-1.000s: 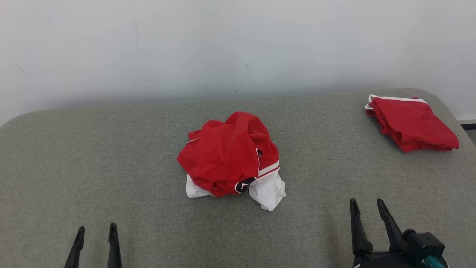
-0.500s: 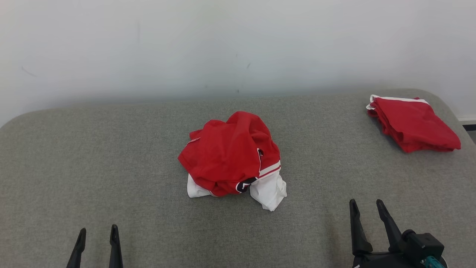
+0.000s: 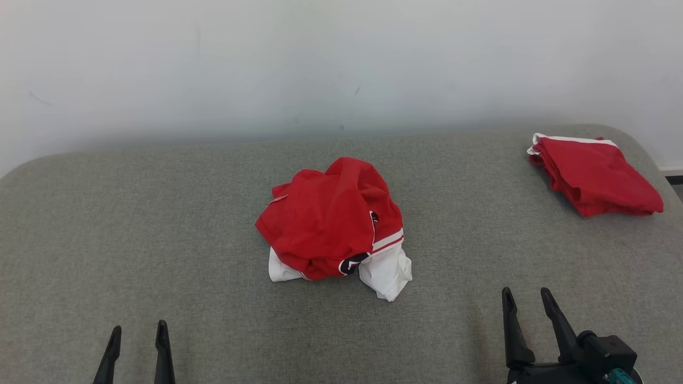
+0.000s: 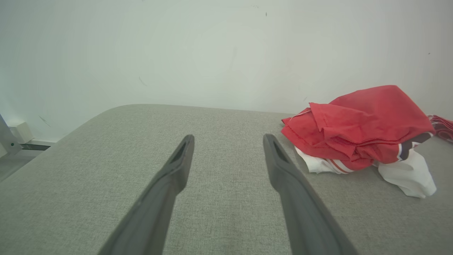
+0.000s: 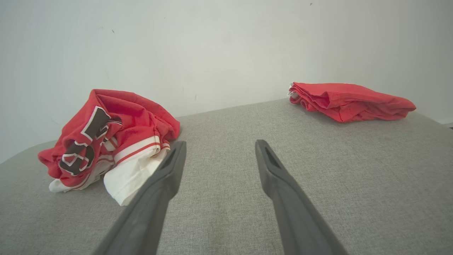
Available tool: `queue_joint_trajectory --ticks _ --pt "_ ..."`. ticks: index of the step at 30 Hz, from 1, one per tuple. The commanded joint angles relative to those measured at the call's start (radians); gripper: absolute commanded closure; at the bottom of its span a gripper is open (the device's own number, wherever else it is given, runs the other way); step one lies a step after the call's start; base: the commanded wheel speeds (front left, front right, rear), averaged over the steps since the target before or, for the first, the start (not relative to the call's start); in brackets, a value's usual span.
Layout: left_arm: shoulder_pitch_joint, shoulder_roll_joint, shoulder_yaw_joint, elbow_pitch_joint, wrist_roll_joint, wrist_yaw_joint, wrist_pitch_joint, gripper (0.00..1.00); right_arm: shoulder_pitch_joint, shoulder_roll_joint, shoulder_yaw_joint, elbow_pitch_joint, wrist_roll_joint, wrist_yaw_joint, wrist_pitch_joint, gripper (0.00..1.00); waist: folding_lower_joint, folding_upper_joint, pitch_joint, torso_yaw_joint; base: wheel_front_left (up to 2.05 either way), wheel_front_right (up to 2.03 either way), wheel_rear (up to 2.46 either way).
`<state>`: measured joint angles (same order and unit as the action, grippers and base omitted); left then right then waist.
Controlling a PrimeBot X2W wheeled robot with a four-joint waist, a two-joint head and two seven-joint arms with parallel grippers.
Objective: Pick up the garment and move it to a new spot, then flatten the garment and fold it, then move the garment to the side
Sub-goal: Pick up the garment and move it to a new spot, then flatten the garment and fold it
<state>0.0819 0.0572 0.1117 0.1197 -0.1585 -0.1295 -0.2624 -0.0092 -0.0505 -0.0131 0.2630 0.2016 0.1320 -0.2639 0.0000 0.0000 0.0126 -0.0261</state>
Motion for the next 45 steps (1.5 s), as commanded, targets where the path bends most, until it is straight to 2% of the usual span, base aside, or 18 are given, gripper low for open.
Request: queue_joint_trajectory --ticks 1,31,40,45 --pt "0.013 -0.003 0.004 -0.005 0.002 -0.002 -0.003 0.0 0.002 0.001 -0.001 0.0 -0.003 -0.002 0.0 0.0 0.0 0.0 0.0 0.0 0.0 0.0 0.0" --pt "0.018 -0.008 0.016 -0.018 0.013 -0.001 -0.004 0.0 0.008 0.001 -0.001 0.004 -0.005 -0.002 0.0 0.0 0.0 0.0 0.0 0.004 0.0 0.0 0.0" --pt "-0.001 -0.008 -0.002 -0.011 0.007 0.005 -0.003 0.0 -0.033 0.001 0.022 0.011 -0.031 -0.002 0.0 0.0 0.0 0.0 0.003 0.053 0.0 0.0 0.0" --pt "-0.018 -0.007 -0.027 -0.011 -0.001 0.008 -0.004 0.0 -0.105 0.0 0.048 0.04 -0.07 -0.002 0.0 0.0 0.0 0.0 0.03 0.099 0.0 0.0 0.0"
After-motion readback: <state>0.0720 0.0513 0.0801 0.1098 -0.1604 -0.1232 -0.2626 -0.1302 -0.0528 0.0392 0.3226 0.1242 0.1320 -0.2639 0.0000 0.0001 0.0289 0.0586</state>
